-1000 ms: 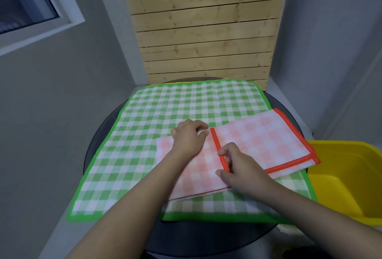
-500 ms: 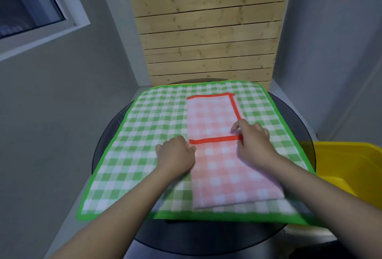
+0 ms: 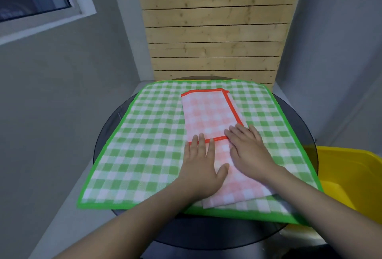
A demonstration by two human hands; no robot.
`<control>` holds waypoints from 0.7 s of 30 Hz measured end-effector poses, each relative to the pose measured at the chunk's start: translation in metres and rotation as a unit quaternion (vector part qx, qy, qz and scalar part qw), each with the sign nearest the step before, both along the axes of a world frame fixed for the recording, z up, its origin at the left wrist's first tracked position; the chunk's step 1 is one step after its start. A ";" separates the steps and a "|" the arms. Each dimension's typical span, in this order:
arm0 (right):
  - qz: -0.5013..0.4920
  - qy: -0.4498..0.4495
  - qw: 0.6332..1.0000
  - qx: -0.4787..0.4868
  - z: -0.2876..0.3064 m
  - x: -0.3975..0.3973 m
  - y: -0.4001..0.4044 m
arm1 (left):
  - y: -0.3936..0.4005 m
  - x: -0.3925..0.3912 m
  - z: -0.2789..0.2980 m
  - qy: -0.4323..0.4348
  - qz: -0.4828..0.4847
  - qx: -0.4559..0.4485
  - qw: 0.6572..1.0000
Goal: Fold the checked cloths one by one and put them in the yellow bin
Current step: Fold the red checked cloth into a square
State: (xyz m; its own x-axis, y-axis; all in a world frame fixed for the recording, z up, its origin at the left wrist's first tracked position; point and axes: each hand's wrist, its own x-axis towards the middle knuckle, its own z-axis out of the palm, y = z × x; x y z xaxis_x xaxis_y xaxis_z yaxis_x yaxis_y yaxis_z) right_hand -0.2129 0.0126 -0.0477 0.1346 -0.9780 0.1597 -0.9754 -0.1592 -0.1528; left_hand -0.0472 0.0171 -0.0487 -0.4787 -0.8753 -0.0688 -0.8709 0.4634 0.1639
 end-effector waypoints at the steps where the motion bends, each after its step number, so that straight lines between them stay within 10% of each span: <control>1: 0.020 0.005 0.999 0.025 -0.001 -0.001 0.001 | 0.000 0.000 -0.001 -0.001 0.004 -0.001 1.000; 12: -0.068 -0.046 0.989 0.120 0.005 -0.010 0.011 | 0.001 0.002 -0.002 -0.007 0.059 -0.011 0.998; 18: -0.136 -0.068 0.988 0.036 0.022 -0.005 0.015 | -0.010 -0.001 0.019 -0.063 0.050 -0.095 0.992; 21: -0.148 -0.086 0.985 -0.002 0.025 -0.009 0.010 | -0.022 -0.004 0.023 0.039 0.072 -0.096 0.992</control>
State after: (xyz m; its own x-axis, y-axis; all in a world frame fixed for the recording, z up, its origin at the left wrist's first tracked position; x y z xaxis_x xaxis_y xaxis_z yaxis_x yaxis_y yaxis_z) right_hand -0.2220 0.0227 -0.0227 -0.1856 -0.9697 0.1589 -0.9388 0.1273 -0.3200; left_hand -0.0516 -0.0047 -0.0256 -0.3445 -0.9287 0.1371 -0.9187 0.3636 0.1541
